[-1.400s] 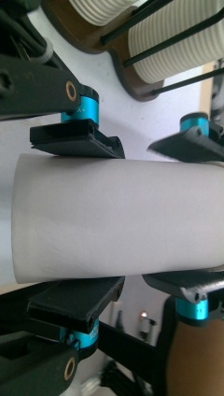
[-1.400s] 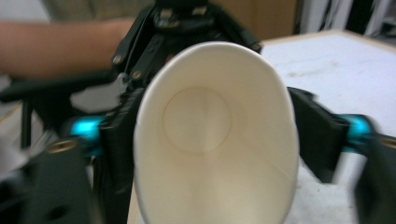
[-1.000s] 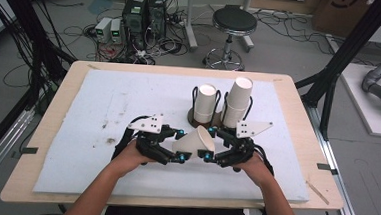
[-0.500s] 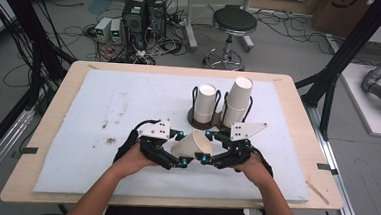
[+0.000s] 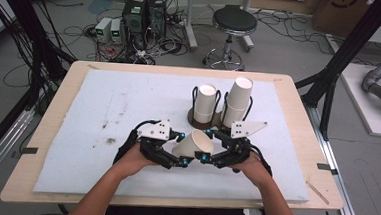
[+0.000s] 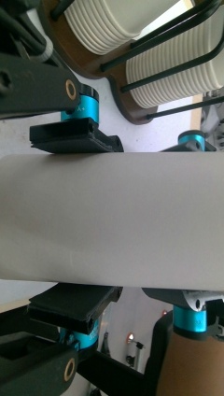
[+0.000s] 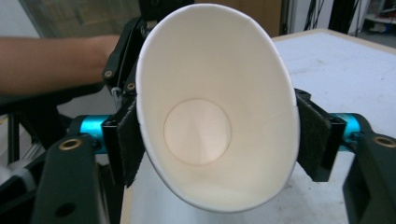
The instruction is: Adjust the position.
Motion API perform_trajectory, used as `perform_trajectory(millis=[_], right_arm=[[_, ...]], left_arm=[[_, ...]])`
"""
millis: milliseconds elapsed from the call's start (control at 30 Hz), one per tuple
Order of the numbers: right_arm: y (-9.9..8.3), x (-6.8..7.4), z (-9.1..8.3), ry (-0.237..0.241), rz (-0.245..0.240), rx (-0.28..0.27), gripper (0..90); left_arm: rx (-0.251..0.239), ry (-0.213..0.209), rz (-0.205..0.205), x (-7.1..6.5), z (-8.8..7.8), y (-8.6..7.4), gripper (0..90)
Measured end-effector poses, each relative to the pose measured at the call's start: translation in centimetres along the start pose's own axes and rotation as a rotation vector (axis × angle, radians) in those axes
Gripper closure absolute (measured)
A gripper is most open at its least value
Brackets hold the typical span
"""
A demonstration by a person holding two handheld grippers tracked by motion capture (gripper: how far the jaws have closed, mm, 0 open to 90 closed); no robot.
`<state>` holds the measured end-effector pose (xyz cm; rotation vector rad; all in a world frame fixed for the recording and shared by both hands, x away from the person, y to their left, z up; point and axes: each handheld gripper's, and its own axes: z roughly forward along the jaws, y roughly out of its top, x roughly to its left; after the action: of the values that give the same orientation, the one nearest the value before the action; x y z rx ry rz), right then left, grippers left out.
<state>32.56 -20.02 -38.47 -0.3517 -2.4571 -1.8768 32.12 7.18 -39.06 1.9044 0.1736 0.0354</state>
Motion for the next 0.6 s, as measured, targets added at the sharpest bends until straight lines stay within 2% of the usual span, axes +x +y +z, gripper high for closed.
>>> perform_trajectory(millis=[133,300,467,600], right_arm=[[0.07,-0.07,-0.13,-0.007,0.029,-0.043,25.2],[0.14,-0.18,-0.44,0.003,0.041,-0.073,29.5],[0.21,-0.14,-0.57,0.001,0.007,-0.062,35.7],[0.28,0.05,-0.45,-0.010,-0.034,-0.031,37.3]], left_arm=[[-0.075,0.009,-0.032,0.18,-0.41,-0.21,35.5],[-0.093,0.001,-0.037,0.17,-0.51,-0.47,35.6],[-0.075,0.004,-0.035,0.10,-0.31,-0.52,35.7],[-0.022,0.035,-0.027,-0.04,-0.02,-0.38,32.5]])
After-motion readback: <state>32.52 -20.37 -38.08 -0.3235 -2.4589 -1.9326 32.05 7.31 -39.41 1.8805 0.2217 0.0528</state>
